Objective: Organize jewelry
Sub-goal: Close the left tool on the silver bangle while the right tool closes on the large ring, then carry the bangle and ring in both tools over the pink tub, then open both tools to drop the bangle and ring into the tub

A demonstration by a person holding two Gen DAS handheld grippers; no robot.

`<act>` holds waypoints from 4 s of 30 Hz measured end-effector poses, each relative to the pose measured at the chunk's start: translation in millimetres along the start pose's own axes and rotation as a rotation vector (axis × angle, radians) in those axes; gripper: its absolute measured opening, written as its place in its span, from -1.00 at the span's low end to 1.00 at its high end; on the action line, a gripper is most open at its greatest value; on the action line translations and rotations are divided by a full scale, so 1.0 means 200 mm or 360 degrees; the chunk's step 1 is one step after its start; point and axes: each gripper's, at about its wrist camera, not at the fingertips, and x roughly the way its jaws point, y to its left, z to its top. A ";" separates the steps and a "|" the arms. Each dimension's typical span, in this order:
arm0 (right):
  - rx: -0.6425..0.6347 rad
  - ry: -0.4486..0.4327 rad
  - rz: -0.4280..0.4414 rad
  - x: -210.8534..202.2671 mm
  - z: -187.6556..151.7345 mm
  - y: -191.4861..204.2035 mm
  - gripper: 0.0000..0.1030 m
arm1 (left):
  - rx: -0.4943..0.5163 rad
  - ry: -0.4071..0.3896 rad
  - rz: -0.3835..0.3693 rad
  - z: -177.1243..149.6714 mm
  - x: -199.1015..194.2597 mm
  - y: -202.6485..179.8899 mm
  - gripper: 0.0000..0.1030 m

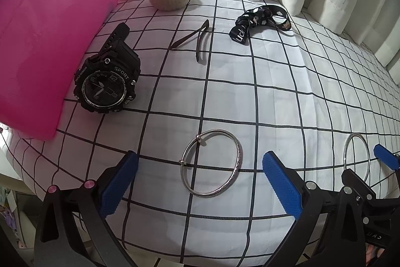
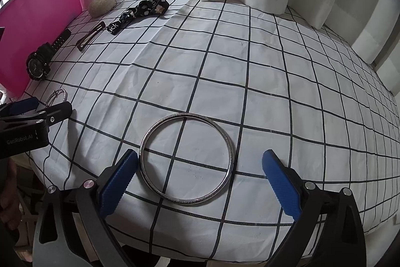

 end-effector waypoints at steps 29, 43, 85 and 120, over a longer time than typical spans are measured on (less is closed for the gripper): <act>-0.0040 -0.0028 0.0077 -0.04 0.00 0.04 0.39 | 0.0005 -0.0080 -0.0059 -0.02 -0.07 0.03 -0.15; -0.0005 -0.0071 0.0094 -0.11 0.05 -0.01 0.39 | -0.0016 -0.0113 -0.0117 0.03 -0.16 0.04 -0.15; -0.0618 -0.0766 0.0705 -0.90 1.10 0.98 0.39 | -0.0562 -0.0768 0.0272 0.44 -1.22 0.95 -0.15; -0.0874 -0.0259 0.0671 -0.32 1.46 1.73 0.40 | -0.0824 -0.0356 0.0364 0.55 -0.71 1.51 -0.10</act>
